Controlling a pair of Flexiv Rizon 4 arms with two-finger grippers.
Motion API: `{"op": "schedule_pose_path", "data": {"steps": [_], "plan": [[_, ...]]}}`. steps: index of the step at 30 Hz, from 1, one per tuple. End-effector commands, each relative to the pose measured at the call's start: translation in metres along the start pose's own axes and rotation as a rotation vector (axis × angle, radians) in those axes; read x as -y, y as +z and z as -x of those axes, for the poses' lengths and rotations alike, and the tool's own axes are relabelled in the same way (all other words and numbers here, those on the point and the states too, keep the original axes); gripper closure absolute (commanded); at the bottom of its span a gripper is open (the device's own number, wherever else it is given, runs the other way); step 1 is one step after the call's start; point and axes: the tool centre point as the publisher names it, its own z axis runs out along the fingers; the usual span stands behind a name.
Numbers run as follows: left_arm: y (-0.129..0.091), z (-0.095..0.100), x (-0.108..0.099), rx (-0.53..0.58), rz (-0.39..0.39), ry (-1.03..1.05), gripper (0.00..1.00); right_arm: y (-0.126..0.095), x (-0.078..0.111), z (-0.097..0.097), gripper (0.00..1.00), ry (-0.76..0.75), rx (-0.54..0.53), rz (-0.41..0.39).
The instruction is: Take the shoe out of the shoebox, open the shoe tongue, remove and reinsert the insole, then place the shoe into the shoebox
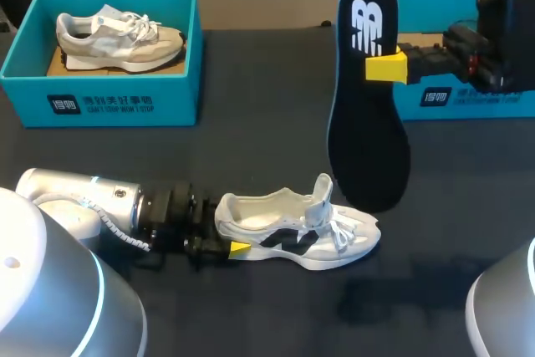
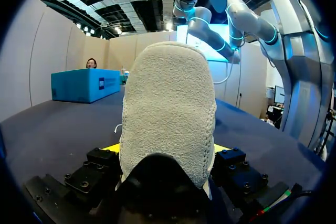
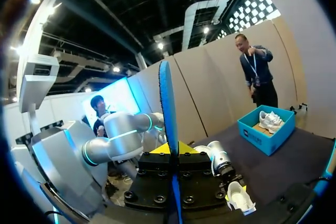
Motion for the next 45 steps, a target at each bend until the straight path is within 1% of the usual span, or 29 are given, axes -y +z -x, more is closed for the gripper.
{"op": "schedule_pose_path", "data": {"steps": [1,9,10,12,13,14,15,21,25,33,36,38,45], "plan": [[0.001,-0.001,0.001,0.003,0.002,0.0,1.0,0.002,-0.001,0.002,1.0,0.001,-0.002,-0.002],[-0.001,0.001,0.001,0.0,-0.001,0.006,1.0,0.002,-0.001,0.002,1.0,0.001,-0.002,-0.002],[-0.001,0.001,0.001,-0.001,-0.003,0.01,0.88,0.002,-0.001,0.002,1.0,0.001,-0.002,-0.002],[-0.002,0.001,0.001,-0.005,-0.003,0.013,0.6,0.002,-0.001,0.002,1.0,0.001,-0.002,-0.002],[-0.003,0.001,0.001,-0.011,-0.003,0.015,0.5,0.002,-0.001,0.002,1.0,0.001,-0.002,-0.002],[-0.003,0.001,0.001,-0.012,-0.002,0.016,0.15,0.002,-0.001,0.002,1.0,0.001,-0.002,-0.002],[-0.004,0.001,0.001,-0.013,0.001,0.018,0.0,0.002,-0.001,0.002,1.0,0.001,-0.002,-0.002],[-0.008,0.0,0.003,-0.048,0.017,0.043,0.0,0.002,-0.001,0.002,1.0,0.001,-0.002,-0.002],[-0.011,0.0,0.004,-0.047,0.049,0.066,0.0,0.002,-0.001,0.002,1.0,0.001,-0.002,-0.002],[-0.028,0.004,0.009,-0.024,0.13,0.069,0.0,0.002,-0.001,0.002,1.0,0.001,-0.002,-0.002],[-0.036,0.003,0.013,-0.033,0.174,0.086,0.0,0.002,-0.001,0.002,1.0,0.001,-0.002,-0.002],[-0.042,0.002,0.015,-0.033,0.218,0.099,0.0,0.002,-0.001,0.002,1.0,0.001,-0.002,-0.002],[-0.062,0.001,0.019,-0.037,0.398,0.128,0.0,0.002,-0.001,0.002,1.0,0.001,-0.002,-0.002]]}}
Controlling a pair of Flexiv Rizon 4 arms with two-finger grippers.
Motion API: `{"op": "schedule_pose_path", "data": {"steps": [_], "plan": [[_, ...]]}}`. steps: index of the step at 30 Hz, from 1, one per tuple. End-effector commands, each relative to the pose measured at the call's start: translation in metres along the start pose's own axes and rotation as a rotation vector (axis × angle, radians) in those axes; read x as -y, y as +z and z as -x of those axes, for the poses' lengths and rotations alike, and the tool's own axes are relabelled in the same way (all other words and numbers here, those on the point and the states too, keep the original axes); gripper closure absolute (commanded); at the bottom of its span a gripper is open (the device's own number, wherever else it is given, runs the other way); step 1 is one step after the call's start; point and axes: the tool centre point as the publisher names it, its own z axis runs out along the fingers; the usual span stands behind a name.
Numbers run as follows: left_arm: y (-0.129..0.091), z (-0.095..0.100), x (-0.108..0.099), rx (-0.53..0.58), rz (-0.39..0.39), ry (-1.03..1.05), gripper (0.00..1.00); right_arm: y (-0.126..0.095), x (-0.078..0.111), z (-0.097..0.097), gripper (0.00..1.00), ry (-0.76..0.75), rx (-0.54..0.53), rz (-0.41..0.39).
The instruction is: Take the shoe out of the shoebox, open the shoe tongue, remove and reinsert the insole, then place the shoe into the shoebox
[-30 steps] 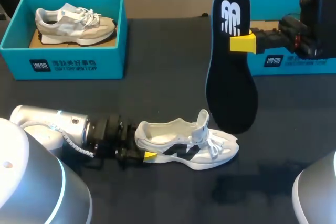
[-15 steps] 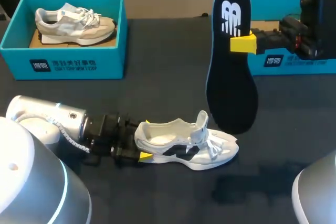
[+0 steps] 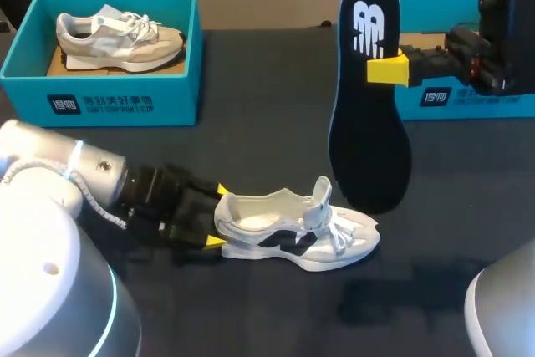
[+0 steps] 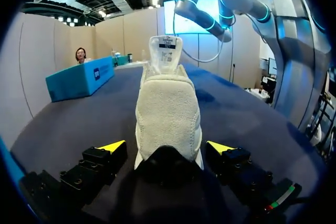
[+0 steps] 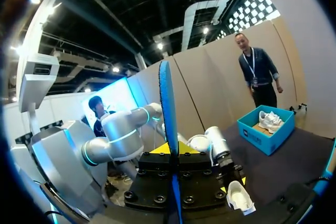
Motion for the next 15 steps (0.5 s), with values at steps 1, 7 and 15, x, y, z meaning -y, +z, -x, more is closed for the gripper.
{"op": "schedule_pose_path", "data": {"steps": [1,7,15], "plan": [[-0.019,-0.006,0.01,-0.003,0.16,0.001,0.0,0.003,-0.002,0.004,1.0,0.001,-0.005,-0.005],[-0.037,-0.009,0.012,-0.021,0.308,0.018,0.0,0.003,-0.002,0.004,1.0,0.001,-0.005,-0.005],[-0.051,-0.008,0.013,-0.057,0.446,-0.034,0.0,0.003,-0.002,0.004,1.0,0.001,-0.005,-0.005]]}}
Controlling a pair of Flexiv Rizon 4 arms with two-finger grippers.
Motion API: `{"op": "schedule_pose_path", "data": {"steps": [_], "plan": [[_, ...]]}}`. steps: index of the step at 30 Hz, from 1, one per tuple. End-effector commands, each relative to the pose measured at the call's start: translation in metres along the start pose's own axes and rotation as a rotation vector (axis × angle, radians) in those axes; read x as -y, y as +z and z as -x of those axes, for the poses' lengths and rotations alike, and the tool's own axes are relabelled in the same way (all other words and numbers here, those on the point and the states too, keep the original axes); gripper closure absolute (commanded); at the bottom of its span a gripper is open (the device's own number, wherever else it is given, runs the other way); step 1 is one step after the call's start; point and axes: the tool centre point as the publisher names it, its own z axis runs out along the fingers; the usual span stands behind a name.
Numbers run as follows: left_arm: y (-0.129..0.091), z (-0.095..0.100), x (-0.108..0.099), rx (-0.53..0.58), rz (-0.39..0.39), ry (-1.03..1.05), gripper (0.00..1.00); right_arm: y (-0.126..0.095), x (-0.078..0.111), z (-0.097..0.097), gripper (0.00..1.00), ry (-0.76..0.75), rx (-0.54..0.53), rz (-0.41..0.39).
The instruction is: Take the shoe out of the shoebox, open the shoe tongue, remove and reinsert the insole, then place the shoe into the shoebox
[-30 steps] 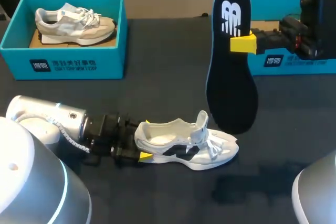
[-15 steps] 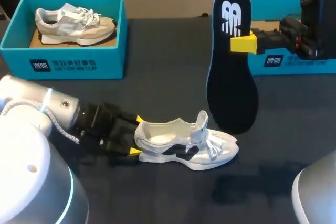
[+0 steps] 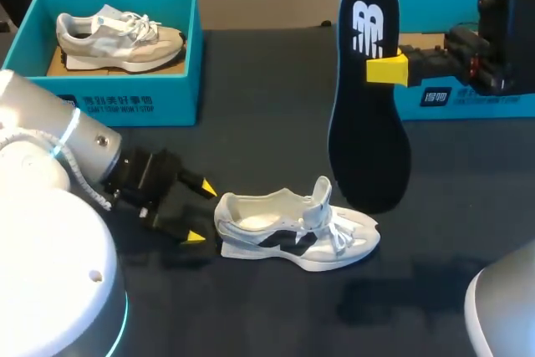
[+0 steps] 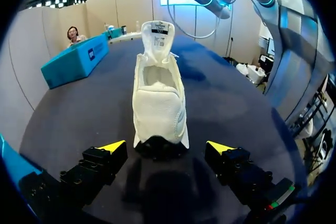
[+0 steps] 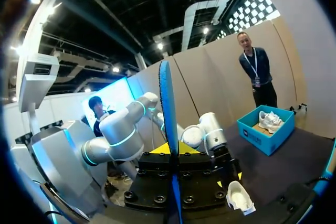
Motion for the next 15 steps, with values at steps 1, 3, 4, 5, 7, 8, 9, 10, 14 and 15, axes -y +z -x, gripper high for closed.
{"op": "schedule_pose_path", "data": {"steps": [1,3,4,5,7,8,9,10,14,15], "plan": [[-0.0117,0.0014,0.0045,-0.02,0.162,-0.01,0.0,0.0026,-0.0025,0.0034,1.0,0.002,-0.004,-0.005],[-0.0117,0.0014,0.0045,-0.02,0.162,-0.01,0.0,0.0026,-0.0025,0.0034,1.0,0.002,-0.004,-0.005],[-0.0117,0.0014,0.0045,-0.02,0.162,-0.01,0.0,0.0026,-0.0025,0.0034,1.0,0.002,-0.004,-0.005],[-0.0117,0.0014,0.0045,-0.02,0.162,-0.01,0.0,0.0026,-0.0025,0.0034,1.0,0.002,-0.004,-0.005],[-0.0117,0.0014,0.0045,-0.02,0.162,-0.01,0.0,0.0026,-0.0025,0.0034,1.0,0.002,-0.004,-0.005],[-0.0117,0.0014,0.0045,-0.02,0.162,-0.01,0.0,0.0026,-0.0025,0.0034,1.0,0.002,-0.004,-0.005],[-0.0117,0.0014,0.0045,-0.02,0.162,-0.01,0.0,0.0026,-0.0025,0.0034,1.0,0.002,-0.004,-0.005],[-0.0117,0.0014,0.0045,-0.02,0.162,-0.01,0.0,0.0026,-0.0025,0.0034,1.0,0.002,-0.004,-0.005],[-0.0117,0.0014,0.0045,-0.02,0.162,-0.01,0.0,0.0026,-0.0025,0.0034,1.0,0.002,-0.004,-0.005],[-0.0085,0.0024,0.0083,-0.006,0.207,-0.04,0.0,0.0026,-0.0025,0.0034,1.0,0.002,-0.004,-0.005]]}}
